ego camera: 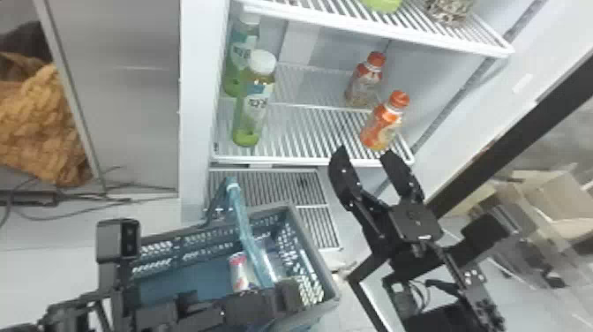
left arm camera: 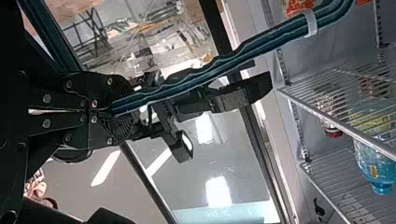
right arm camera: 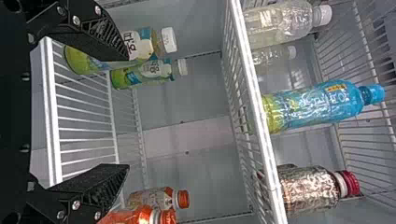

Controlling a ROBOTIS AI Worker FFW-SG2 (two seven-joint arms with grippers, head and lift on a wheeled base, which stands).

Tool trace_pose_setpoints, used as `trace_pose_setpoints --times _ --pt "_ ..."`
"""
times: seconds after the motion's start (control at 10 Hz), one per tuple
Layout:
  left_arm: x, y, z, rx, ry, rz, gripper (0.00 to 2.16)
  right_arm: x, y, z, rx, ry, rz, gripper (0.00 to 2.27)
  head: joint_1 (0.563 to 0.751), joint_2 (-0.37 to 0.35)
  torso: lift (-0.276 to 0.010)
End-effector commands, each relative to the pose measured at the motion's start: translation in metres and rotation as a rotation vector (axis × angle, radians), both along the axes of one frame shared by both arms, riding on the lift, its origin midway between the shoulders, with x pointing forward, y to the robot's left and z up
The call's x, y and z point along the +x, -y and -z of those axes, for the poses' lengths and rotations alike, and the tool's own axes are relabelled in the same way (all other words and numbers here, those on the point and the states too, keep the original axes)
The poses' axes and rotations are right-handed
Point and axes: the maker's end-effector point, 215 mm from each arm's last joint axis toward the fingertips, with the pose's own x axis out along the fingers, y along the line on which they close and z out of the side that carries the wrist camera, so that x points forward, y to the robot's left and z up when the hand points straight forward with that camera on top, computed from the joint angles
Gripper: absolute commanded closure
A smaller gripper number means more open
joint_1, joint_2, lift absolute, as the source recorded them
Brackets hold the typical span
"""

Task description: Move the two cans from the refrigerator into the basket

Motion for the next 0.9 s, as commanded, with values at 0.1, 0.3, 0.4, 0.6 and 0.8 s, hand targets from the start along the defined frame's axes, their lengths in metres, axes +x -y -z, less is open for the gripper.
trace_pose_setpoints --times 0.1,0.3,0.4,0.6,0.8 --pt "-0.0009 0.0001 0.0007 0.002 -0.001 0.002 1.16 0.0000 -0.0003 -0.0014 0.001 0.003 -0.001 0.21 0.695 -0.350 -0.276" --pt "-0.0009 0.0000 0.0002 0.000 -0.002 0.002 1.16 0.0000 -0.0004 -0.0006 -0.003 0.000 -0.001 0.21 0.695 -0.350 -0.276" --pt "-0.0016 0.0006 0.0002 -0.001 -0.002 0.004 1.16 0.0000 0.0000 0.0000 -0.003 0.000 0.000 0.21 0.695 -0.350 -0.276" --pt "-0.0009 0.0006 0.0001 0.001 0.001 0.004 1.16 0.0000 0.0008 0.0014 -0.002 -0.002 0.003 0.21 0.695 -0.350 -0.276" --pt "-0.0024 0.0003 0.0013 0.003 -0.005 0.008 1.16 -0.0005 0.0027 0.0021 -0.004 -0.004 0.007 0.21 0.695 -0.350 -0.276"
